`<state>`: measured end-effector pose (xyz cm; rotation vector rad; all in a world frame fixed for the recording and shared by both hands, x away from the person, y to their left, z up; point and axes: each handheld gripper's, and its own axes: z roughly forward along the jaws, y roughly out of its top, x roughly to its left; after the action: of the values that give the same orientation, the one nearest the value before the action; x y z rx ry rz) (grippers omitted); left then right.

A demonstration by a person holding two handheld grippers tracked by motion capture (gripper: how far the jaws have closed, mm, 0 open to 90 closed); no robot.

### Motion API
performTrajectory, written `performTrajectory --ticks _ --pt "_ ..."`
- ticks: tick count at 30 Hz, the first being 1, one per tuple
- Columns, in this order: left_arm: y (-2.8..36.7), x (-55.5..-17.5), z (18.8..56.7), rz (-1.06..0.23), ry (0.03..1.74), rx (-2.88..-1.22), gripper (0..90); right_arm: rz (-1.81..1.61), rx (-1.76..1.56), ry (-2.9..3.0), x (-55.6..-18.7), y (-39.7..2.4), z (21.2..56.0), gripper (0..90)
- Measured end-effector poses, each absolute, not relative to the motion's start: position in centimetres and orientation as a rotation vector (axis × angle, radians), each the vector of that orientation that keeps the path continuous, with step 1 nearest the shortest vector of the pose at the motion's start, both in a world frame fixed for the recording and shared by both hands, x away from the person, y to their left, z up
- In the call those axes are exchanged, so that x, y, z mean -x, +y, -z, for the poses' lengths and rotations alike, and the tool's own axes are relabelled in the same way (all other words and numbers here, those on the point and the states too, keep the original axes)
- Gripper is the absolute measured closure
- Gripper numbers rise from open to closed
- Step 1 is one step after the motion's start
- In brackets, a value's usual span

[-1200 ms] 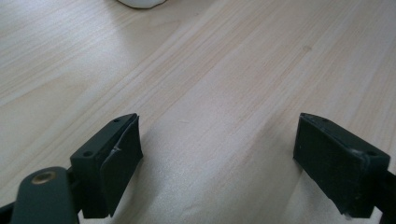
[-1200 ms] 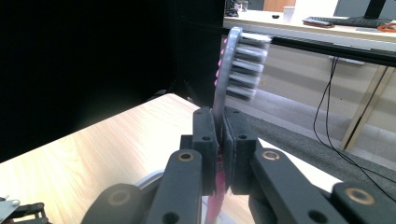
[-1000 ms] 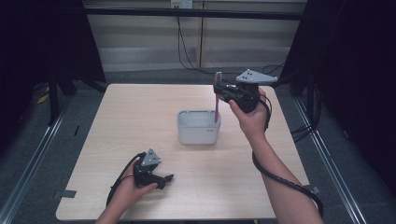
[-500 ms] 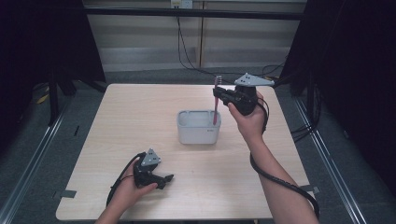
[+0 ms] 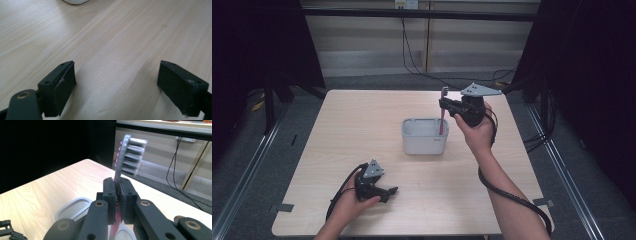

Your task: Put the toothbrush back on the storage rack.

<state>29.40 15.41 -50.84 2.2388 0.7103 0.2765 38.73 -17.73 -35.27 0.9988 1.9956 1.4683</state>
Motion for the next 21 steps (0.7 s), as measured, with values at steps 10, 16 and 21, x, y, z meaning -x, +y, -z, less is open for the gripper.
performTrajectory --ticks 10,16,21 --pt "15.4 -29.4 50.9 -0.279 0.712 -2.237 14.7 -1.473 -1.018 1.995 -38.6 -18.0 36.4 84.4" --pt "15.4 -29.4 50.9 -0.28 0.713 -2.236 14.8 -1.467 -1.025 2.007 -38.6 -18.1 36.9 84.4" --pt "15.4 -29.4 50.9 -0.281 0.713 -2.237 14.8 -1.457 -1.029 2.014 -38.5 -18.1 37.4 84.4"
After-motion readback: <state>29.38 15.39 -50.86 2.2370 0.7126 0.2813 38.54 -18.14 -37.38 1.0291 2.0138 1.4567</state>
